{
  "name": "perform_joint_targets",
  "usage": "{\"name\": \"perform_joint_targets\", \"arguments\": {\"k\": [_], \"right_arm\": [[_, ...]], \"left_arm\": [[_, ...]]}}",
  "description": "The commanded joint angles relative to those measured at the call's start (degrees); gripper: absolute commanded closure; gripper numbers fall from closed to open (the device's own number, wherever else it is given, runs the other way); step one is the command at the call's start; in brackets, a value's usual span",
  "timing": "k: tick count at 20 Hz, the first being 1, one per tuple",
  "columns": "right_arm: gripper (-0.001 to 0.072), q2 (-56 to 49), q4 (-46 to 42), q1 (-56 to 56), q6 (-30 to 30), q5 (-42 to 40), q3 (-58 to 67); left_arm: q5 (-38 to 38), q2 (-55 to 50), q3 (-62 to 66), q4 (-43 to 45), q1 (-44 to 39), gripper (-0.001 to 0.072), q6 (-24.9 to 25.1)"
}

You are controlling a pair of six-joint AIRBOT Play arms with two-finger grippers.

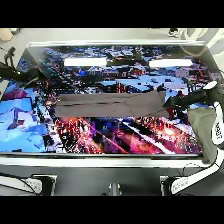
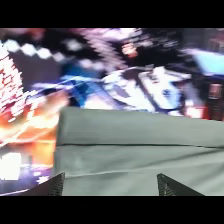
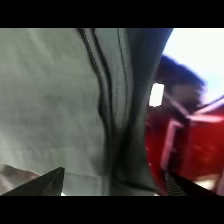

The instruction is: Fold the shirts.

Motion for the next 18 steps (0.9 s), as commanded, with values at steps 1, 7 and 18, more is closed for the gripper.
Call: {"name": "perform_joint_targets", "arguments": {"k": [1,7,18], "right_arm": [[-0.0004,-3.0,5.1,1.8,1.1,-0.7,0.0],[0.0681,-2.9,10.2,5.8,4.8,-6.7,0.0],[0.0689,27.1,18.3,5.8,3.6,2.8,0.0]], "left_arm": [[0.1,5.2,0.3,0.0,-3.0,0.0022,0.6],[1.4,5.1,0.2,0.1,-12.4,0.0048,0.5],[20.8,-22.2,0.2,-22.1,-41.2,0.068,-2.9]]}}
